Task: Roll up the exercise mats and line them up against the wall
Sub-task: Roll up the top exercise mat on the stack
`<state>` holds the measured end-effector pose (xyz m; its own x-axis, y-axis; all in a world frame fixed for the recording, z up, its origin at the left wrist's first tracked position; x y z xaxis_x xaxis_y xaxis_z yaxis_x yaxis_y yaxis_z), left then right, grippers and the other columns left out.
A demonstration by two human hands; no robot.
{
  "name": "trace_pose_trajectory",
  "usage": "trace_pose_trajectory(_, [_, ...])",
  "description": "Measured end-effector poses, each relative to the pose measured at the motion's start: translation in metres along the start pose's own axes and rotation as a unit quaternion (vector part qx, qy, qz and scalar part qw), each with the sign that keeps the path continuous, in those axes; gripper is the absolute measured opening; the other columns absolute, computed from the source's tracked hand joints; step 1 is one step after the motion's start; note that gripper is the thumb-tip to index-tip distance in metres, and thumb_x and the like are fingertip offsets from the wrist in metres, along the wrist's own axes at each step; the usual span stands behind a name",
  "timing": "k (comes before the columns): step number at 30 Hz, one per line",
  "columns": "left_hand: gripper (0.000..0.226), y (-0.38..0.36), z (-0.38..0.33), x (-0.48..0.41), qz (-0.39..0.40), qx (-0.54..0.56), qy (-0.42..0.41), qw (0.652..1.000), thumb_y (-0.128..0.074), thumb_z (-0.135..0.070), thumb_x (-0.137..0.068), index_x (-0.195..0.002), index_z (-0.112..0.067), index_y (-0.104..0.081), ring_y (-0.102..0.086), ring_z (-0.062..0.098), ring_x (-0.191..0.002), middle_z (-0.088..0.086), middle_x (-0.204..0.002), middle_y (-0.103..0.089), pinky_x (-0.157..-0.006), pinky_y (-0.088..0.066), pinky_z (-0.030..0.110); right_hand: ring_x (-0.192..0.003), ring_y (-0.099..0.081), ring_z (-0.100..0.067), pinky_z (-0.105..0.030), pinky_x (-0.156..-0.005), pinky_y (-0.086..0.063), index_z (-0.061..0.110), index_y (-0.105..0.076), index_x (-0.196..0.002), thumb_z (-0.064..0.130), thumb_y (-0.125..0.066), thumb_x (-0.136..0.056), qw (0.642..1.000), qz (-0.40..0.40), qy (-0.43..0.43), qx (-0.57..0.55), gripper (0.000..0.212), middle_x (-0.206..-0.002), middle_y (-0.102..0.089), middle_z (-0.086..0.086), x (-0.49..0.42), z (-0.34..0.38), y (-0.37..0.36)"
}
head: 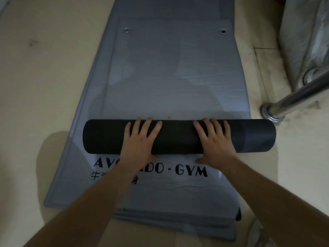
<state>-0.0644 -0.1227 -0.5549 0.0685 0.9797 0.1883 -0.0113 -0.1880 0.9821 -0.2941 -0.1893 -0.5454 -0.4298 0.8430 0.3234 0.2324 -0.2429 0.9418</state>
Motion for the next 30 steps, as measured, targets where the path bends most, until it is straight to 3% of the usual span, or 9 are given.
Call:
trace_pose_trajectory(3, [0.111,0.013,0.009,-0.027,-0.033,0.002,-0.027,0.999,-0.068,-0.076,-0.062,-0.153,-0.032,-0.022,-0.040,0.035,-0.134,0.007,-0.152,-0.040,-0.113,-0.023,0.059,-0.143,-0.029,-0.037,-0.059,-0.120,-0.015,0.026,-0.010,-0.157,0.060,-0.083,-0.061,0.999,-0.044,0.019,0.011,0.125,-0.156,-0.031,-0.013,-0.011,-0.002,0.002])
trace_pose_trajectory(9, [0.115,0.023,0.001,-0.003,0.139,0.034,-0.043,0.989,-0.069,-0.079,-0.055,-0.150,-0.038,-0.019,-0.048,0.030,-0.126,0.001,-0.144,-0.046,-0.109,-0.032,0.056,-0.132,-0.044,-0.029,-0.051,-0.117,-0.027,0.032,-0.017,-0.154,0.063,-0.078,-0.058,0.995,0.069,0.055,-0.038,0.118,-0.146,-0.044,-0.003,0.014,0.002,0.012])
trace_pose_trajectory(13, [0.125,0.016,-0.010,0.039,0.280,0.062,-0.061,0.956,-0.078,-0.076,-0.053,-0.154,-0.037,-0.017,-0.051,0.029,-0.125,0.002,-0.145,-0.046,-0.106,-0.041,0.050,-0.137,-0.040,-0.031,-0.054,-0.120,-0.021,0.029,-0.012,-0.156,0.064,-0.078,-0.060,0.985,0.152,0.060,-0.056,0.122,-0.151,-0.040,-0.004,0.061,0.015,0.005])
trace_pose_trajectory(17, [0.125,0.019,-0.011,0.033,0.361,0.146,-0.048,0.920,-0.088,-0.066,-0.050,-0.154,-0.037,-0.024,-0.049,0.022,-0.128,-0.002,-0.149,-0.047,-0.107,-0.043,0.040,-0.148,-0.018,-0.036,-0.062,-0.121,-0.007,0.027,-0.003,-0.160,0.046,-0.080,-0.073,0.997,0.060,-0.015,-0.051,0.117,-0.161,-0.022,-0.010,0.104,0.029,-0.006])
trace_pose_trajectory(19, [0.123,0.026,-0.010,0.031,0.347,0.141,-0.032,0.927,-0.086,-0.069,-0.052,-0.154,-0.037,-0.024,-0.046,0.022,-0.133,-0.003,-0.154,-0.042,-0.112,-0.037,0.043,-0.146,-0.022,-0.033,-0.061,-0.120,-0.009,0.033,-0.011,-0.157,0.067,-0.079,-0.063,0.995,0.058,-0.023,-0.076,0.121,-0.159,-0.026,-0.007,0.099,0.026,-0.006])
trace_pose_trajectory(23, [0.103,0.052,-0.003,0.062,0.088,0.078,0.061,0.991,-0.059,-0.080,-0.074,-0.157,-0.037,-0.015,-0.022,0.035,-0.149,0.004,-0.164,-0.022,-0.119,-0.011,0.063,-0.139,-0.032,-0.032,-0.060,-0.116,-0.021,0.041,-0.018,-0.154,0.076,-0.078,-0.053,0.978,0.158,0.017,-0.136,0.123,-0.153,-0.035,-0.003,0.043,0.005,0.013])
trace_pose_trajectory(26, [0.124,0.032,-0.008,0.081,0.094,0.048,0.044,0.993,-0.061,-0.085,-0.067,-0.157,-0.037,0.009,0.003,0.040,-0.152,0.006,-0.168,0.001,-0.116,0.004,0.064,-0.140,-0.026,-0.032,-0.059,-0.116,-0.019,0.041,-0.018,-0.155,0.074,-0.081,-0.053,0.976,0.153,0.036,-0.149,0.124,-0.153,-0.031,-0.004,0.028,0.004,0.024])
trace_pose_trajectory(28, [0.129,0.026,0.001,0.056,0.087,0.038,0.031,0.995,-0.064,-0.086,-0.061,-0.158,-0.037,0.005,-0.004,0.039,-0.151,0.007,-0.167,-0.007,-0.119,-0.002,0.065,-0.144,-0.020,-0.033,-0.058,-0.118,-0.012,0.032,-0.014,-0.157,0.073,-0.079,-0.057,0.993,0.066,0.021,-0.099,0.127,-0.158,-0.024,-0.008,0.041,0.009,0.022])
trace_pose_trajectory(30, [0.126,0.029,0.016,0.016,0.103,0.056,0.016,0.993,-0.063,-0.088,-0.060,-0.158,-0.039,0.001,-0.008,0.036,-0.151,0.004,-0.167,-0.011,-0.120,-0.006,0.061,-0.151,0.000,-0.038,-0.063,-0.118,0.008,0.023,0.010,-0.159,0.073,-0.079,-0.057,0.999,0.020,0.004,-0.035,0.145,-0.166,-0.002,-0.016,0.061,0.019,0.005])
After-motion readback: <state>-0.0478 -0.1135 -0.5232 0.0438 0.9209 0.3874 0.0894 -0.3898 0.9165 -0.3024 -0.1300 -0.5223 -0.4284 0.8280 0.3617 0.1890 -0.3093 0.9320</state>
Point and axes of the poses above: each hand's wrist, its own x-axis away from the middle knuckle, its own y-axis out of the back of the hand, z = x × y, the point moved 6 cm from there along -x, towards the middle knuckle
